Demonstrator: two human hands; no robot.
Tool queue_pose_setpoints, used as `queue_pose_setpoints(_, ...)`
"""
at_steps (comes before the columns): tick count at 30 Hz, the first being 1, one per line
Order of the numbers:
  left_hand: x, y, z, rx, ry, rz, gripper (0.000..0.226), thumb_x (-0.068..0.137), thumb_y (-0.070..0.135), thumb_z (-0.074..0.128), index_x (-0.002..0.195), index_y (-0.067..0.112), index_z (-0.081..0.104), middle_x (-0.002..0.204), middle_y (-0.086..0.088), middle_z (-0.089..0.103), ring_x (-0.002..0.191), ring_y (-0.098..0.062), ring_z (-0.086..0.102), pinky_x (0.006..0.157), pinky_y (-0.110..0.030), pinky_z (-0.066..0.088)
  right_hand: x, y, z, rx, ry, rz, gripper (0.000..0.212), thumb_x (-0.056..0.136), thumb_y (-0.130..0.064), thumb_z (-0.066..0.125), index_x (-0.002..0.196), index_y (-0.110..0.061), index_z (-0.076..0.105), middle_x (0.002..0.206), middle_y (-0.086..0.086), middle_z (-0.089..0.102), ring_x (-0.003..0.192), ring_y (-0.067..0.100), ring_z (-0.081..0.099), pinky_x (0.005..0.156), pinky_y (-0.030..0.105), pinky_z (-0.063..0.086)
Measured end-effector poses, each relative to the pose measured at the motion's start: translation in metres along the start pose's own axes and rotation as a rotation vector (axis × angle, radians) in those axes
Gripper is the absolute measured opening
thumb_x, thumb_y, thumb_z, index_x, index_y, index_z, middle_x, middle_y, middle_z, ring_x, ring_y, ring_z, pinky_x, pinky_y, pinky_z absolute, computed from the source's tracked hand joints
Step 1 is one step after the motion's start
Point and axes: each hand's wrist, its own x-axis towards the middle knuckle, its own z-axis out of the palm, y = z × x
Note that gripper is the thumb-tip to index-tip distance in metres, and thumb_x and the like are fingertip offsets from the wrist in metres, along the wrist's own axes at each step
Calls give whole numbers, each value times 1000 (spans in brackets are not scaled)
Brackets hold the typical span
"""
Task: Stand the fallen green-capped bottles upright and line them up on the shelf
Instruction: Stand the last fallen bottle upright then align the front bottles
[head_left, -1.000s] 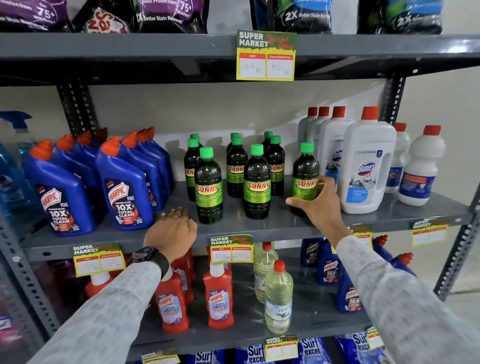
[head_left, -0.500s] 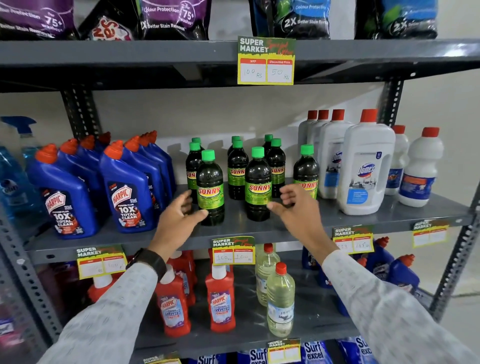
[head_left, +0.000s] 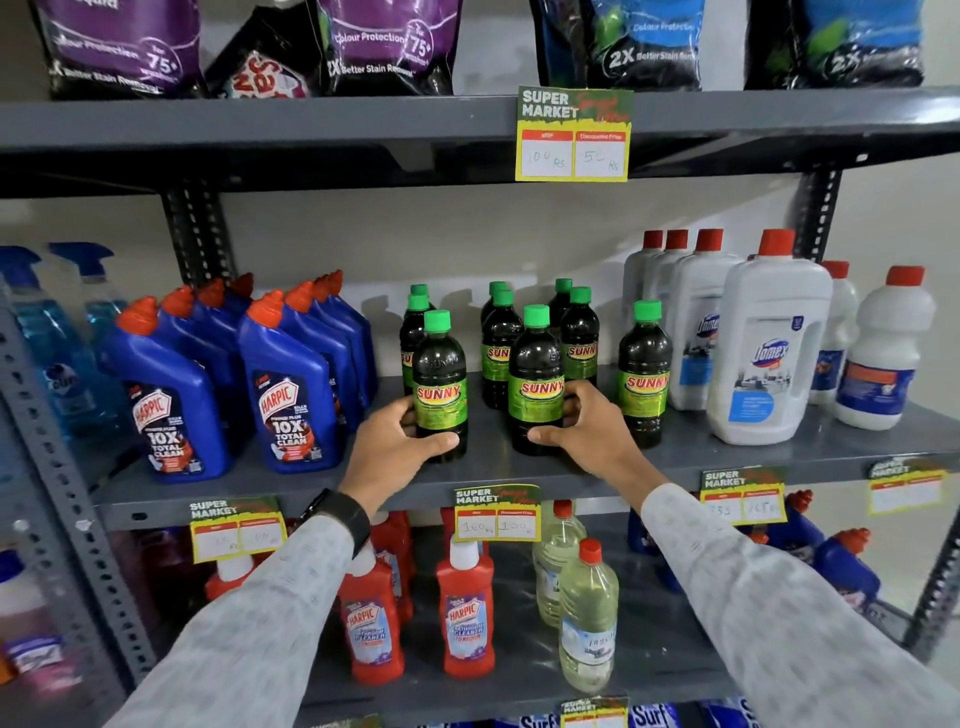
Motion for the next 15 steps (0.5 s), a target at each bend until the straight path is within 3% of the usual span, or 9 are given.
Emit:
queue_pose_setpoints(4, -3, -6, -11, 13, 24, -5, 67, 74, 30, 89, 136, 21, 64, 123, 7, 74, 111, -6, 69, 92, -18, 50, 1, -4, 6, 27, -48, -15, 68, 70, -25, 96, 126, -16, 58, 102, -13, 66, 90, 2, 62, 71, 11, 45)
queue_pose_setpoints(9, -8, -9, -22, 8, 55, -2, 68, 74, 31, 90, 136, 22, 64, 123, 7, 74, 110, -4, 68, 87, -13, 48, -1, -9, 12, 32, -68, -35, 64, 71, -24, 95, 123, -19, 58, 101, -13, 66, 88, 1, 62, 68, 8, 46)
queue_pose_setpoints(15, -12, -13, -22, 3, 57, 7, 73, 75, 34, 88, 142, 23, 59, 130, 5, 71, 116, -7, 67, 105, -30, 52, -4, -11, 13, 63, -65, -33, 65, 71, -23, 96, 125, -19, 59, 101, -16, 67, 91, -3, 64, 73, 8, 47)
